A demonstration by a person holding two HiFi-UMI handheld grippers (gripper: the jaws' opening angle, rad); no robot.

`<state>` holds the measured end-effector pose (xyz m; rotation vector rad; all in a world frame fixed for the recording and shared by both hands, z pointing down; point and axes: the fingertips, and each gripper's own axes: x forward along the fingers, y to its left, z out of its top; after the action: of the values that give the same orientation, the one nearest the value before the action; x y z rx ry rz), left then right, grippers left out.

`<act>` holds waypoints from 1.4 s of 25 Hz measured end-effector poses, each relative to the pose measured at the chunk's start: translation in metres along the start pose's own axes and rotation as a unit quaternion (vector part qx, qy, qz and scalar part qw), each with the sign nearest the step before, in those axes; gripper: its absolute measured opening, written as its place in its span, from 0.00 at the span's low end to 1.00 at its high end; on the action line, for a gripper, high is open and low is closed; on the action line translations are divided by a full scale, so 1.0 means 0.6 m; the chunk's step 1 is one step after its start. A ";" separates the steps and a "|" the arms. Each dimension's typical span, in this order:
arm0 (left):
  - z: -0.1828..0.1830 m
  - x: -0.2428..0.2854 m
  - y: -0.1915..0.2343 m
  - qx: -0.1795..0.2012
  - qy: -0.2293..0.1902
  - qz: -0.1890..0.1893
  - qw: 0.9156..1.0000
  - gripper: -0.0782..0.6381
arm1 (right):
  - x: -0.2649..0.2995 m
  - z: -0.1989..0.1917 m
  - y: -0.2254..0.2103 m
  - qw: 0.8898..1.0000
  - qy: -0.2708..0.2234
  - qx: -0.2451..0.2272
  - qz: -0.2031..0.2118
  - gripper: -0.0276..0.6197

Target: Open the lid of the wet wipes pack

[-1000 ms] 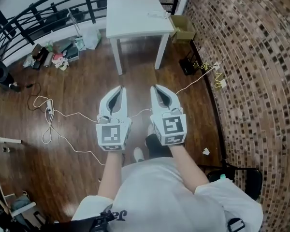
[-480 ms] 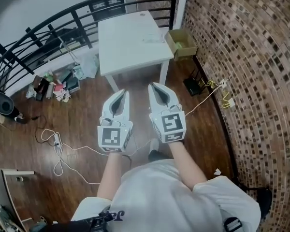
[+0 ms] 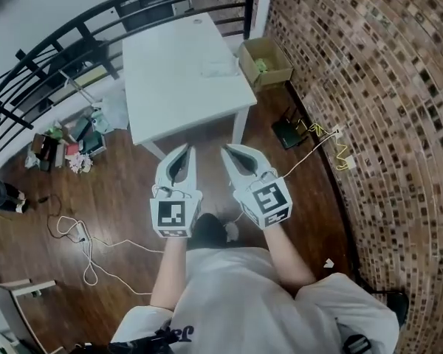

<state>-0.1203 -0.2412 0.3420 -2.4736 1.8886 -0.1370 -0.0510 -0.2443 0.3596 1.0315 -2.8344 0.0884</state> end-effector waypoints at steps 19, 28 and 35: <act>-0.053 0.524 0.323 -0.041 0.013 -0.061 0.997 0.13 | 0.469 0.059 -0.331 0.992 0.044 -0.078 -0.093 0.03; -0.239 0.647 0.300 -0.070 0.137 -0.087 0.984 0.13 | 0.557 -0.088 -0.435 0.987 0.122 -0.066 -0.082 0.03; -0.372 0.739 0.290 -0.081 0.190 -0.083 0.975 0.13 | 0.619 -0.212 -0.506 0.974 0.185 -0.113 -0.066 0.03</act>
<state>-0.1908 -0.7076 0.5754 -2.8886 1.8783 -0.5134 -0.1257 -0.7003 0.5403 1.0275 -2.3729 -0.0499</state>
